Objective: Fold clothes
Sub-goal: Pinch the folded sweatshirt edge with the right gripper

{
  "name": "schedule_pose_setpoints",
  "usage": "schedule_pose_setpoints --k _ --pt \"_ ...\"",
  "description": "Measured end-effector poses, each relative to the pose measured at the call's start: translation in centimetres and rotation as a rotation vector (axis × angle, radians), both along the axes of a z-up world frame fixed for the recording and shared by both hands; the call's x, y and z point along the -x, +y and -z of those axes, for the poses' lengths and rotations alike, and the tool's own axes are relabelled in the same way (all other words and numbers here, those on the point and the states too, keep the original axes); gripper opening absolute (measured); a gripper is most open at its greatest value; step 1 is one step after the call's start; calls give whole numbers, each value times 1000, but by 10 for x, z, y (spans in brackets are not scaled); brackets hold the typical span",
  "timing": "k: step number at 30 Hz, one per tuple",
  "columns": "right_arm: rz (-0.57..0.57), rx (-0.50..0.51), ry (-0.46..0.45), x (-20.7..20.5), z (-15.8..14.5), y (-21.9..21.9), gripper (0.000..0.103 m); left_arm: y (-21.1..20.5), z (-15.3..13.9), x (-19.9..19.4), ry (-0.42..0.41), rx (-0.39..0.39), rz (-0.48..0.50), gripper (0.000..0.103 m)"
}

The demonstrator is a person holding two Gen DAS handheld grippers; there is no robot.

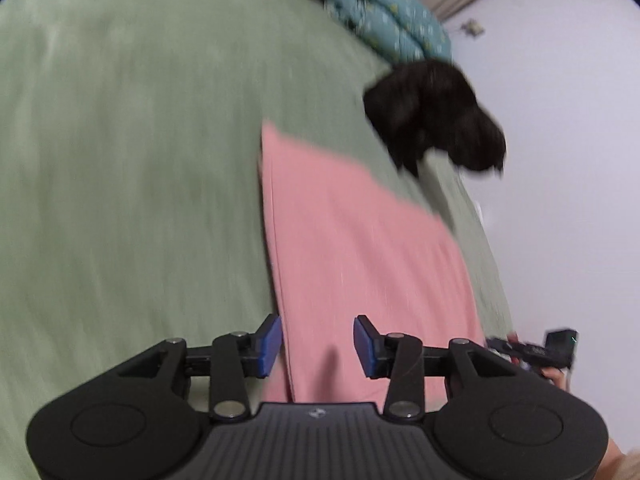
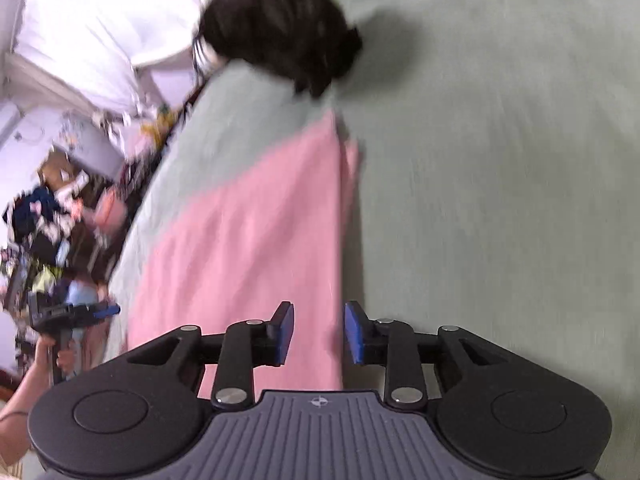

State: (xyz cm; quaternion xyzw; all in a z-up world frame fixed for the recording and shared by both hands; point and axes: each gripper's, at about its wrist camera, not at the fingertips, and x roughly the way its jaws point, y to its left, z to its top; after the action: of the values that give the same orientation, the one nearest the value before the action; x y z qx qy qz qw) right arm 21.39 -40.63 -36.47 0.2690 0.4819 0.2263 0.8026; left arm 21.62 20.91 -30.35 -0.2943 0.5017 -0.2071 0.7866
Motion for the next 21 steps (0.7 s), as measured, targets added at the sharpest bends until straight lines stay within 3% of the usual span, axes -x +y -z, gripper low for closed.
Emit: schedule_pose_setpoints --k 1,3,5,6,7,8,10,14,18,21 --pt "13 -30 4 4 5 1 28 -1 6 7 14 -2 -3 39" --pt "10 -68 -5 5 9 2 4 -2 14 22 26 18 -6 38" --pt "1 -33 -49 11 2 4 4 -5 16 35 22 53 -1 37" --pt "-8 -21 -86 18 -5 5 3 -9 13 38 15 48 5 30" --pt "-9 -46 -98 25 -11 1 3 -12 10 41 13 17 4 12" --pt "-10 -47 -99 31 -14 -3 3 -15 8 44 13 -28 0 3" --pt "-10 -48 -102 42 -21 -11 3 -14 10 47 36 -52 -24 3" --pt "40 -36 -46 38 2 -15 3 -7 9 52 7 -57 -26 2" --pt "66 -35 -26 35 16 -10 3 12 1 62 -31 -17 -44 2" --pt "64 -56 -20 38 15 -17 3 17 -2 71 -37 -29 -17 2"
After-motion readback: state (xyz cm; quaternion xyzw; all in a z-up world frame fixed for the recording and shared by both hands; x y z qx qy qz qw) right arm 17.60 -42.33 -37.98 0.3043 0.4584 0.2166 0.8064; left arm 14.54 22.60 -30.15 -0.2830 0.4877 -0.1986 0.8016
